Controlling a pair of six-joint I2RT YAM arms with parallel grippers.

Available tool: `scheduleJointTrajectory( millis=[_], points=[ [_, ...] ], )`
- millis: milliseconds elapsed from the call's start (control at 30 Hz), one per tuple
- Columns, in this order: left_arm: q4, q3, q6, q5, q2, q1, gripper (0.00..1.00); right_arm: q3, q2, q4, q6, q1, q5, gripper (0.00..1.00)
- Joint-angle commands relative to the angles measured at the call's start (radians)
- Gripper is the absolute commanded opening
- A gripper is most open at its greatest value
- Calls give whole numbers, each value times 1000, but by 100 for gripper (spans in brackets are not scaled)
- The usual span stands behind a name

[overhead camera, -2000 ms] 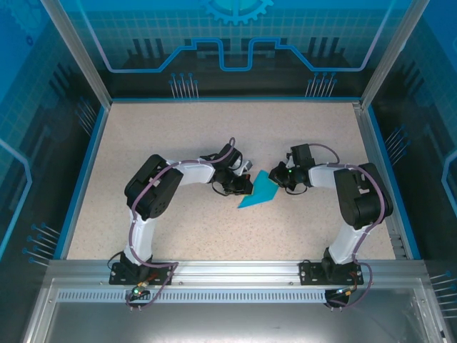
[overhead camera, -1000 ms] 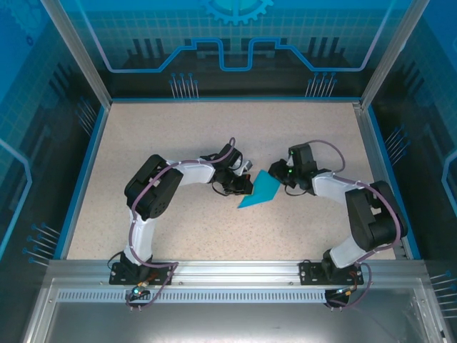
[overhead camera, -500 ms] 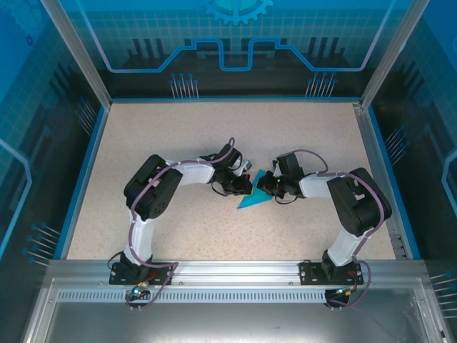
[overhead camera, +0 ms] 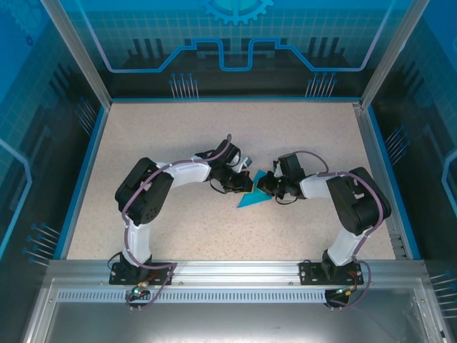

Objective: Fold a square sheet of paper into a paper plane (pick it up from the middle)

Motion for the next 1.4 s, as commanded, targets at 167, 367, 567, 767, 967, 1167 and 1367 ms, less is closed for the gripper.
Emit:
scheduleJointTrajectory(
  millis=[167, 367, 567, 767, 967, 1167, 1367],
  points=[
    [-52, 20, 1, 41, 43, -27, 7, -16, 99, -107, 14, -5, 58, 7],
    [-79, 37, 7, -23, 72, -28, 6, -21, 101, -114, 13, -6, 53, 7],
    [-59, 27, -1, -6, 25, -26, 7, -31, 39, -153, -2, -6, 40, 7],
    [-26, 17, -20, -17, 18, -23, 7, -31, -19, -179, -17, -4, 11, 7],
    [-2, 17, -33, 12, 33, -23, 7, -26, -38, -176, -29, 2, -5, 8],
    [4, 26, -35, 49, 48, -27, 7, -13, -29, -167, -30, 8, -6, 8],
    [-11, 32, -31, 41, 81, -29, 7, -15, -27, -167, -26, 10, -3, 10]
  ],
)
